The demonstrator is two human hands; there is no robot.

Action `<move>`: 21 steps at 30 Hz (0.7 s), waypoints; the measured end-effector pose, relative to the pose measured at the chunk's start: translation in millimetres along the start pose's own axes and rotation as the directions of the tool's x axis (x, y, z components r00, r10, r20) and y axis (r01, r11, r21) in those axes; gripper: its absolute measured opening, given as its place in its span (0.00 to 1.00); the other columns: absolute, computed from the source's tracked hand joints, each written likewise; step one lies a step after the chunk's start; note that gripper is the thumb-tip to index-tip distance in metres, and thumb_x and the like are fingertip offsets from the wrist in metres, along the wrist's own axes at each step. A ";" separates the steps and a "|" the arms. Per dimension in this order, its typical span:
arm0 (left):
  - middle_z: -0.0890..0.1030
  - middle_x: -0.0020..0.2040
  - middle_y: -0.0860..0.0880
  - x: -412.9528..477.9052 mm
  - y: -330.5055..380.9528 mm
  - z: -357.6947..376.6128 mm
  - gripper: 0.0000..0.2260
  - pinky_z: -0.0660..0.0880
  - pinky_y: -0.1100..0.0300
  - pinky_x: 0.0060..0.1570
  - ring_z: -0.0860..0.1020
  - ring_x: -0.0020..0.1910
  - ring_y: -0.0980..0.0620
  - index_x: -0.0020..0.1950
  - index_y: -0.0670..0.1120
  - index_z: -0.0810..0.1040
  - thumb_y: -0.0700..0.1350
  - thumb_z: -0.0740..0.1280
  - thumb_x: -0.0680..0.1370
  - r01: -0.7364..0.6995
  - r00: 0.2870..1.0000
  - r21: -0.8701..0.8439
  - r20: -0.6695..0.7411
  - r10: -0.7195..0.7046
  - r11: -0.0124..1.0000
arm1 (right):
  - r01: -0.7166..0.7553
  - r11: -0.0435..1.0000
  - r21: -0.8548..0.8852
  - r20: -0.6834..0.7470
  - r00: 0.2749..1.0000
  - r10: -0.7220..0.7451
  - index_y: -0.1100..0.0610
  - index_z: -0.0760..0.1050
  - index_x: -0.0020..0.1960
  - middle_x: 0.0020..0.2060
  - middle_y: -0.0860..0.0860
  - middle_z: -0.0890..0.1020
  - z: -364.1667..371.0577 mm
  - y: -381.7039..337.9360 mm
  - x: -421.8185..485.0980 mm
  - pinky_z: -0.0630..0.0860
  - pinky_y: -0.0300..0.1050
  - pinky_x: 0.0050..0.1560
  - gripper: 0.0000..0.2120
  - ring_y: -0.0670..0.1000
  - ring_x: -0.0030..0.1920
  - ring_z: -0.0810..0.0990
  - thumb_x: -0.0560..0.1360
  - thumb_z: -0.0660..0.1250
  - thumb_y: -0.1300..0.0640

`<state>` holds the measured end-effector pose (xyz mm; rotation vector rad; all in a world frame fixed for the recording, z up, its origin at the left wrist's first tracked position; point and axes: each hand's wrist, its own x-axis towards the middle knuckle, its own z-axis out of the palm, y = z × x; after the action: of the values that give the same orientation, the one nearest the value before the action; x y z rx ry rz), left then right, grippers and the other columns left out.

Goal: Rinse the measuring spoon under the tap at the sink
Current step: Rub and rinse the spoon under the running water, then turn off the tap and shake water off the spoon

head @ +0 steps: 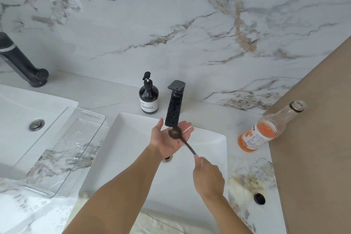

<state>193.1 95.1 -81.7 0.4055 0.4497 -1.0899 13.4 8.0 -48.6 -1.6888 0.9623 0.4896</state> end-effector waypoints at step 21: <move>0.80 0.36 0.50 -48.1 64.9 85.8 0.20 0.72 0.58 0.35 0.77 0.31 0.50 0.40 0.46 0.78 0.64 0.64 0.74 -0.275 0.718 0.897 -0.048 0.695 0.346 | 0.108 0.878 0.466 0.001 0.993 -0.122 0.58 0.71 0.40 0.26 0.49 0.71 40.4 -0.3 -2.8 0.53 0.37 0.25 0.14 0.48 0.23 0.61 0.83 0.57 0.55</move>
<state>246.0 112.6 22.1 1.6225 0.0872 -0.4866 17.8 46.7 -59.9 -1.2865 0.8680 0.1805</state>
